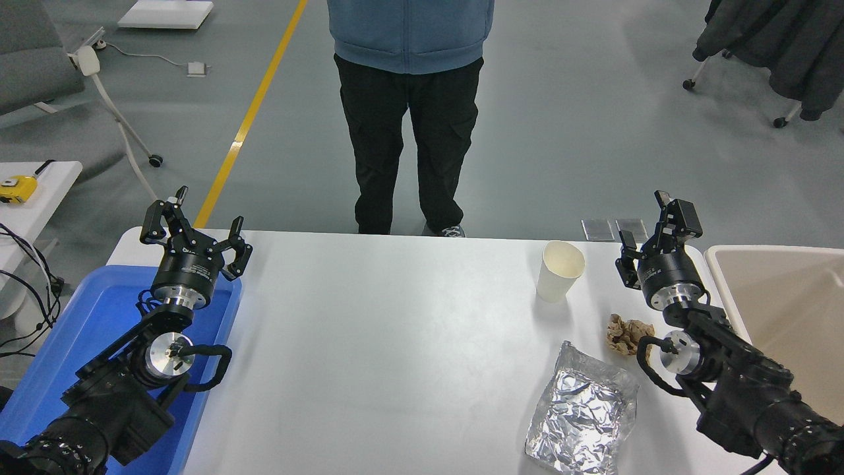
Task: Dispose of the paper cup in the dustbin
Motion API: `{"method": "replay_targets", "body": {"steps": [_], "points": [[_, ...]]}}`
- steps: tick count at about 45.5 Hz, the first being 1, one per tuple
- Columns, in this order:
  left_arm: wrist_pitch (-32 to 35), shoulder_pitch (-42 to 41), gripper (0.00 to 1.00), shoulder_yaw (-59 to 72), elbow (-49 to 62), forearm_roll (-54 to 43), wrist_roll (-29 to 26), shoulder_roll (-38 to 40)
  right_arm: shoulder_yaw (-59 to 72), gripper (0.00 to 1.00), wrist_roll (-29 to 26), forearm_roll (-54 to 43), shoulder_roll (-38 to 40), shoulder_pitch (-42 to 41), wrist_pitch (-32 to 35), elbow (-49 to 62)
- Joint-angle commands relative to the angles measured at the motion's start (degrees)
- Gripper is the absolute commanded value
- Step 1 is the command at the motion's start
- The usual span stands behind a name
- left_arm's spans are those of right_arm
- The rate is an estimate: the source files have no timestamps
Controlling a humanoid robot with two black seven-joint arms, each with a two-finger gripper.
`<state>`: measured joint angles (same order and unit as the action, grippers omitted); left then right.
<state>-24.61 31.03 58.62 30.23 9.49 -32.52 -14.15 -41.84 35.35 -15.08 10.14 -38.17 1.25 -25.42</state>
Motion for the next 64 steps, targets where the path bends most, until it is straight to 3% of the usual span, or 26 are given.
{"method": "replay_targets", "body": {"steps": [1,64], "points": [[0.0,0.0,1.00,0.0,0.0,0.0,0.0,0.0,-0.1,0.99,0.1,0.0,-0.1,-0.2,0.0,0.0],[0.0,0.0,1.00,0.0,0.0,0.0,0.0,0.0,0.9,0.99,4.7,0.0,1.5,-1.7,0.2,0.1]]}}
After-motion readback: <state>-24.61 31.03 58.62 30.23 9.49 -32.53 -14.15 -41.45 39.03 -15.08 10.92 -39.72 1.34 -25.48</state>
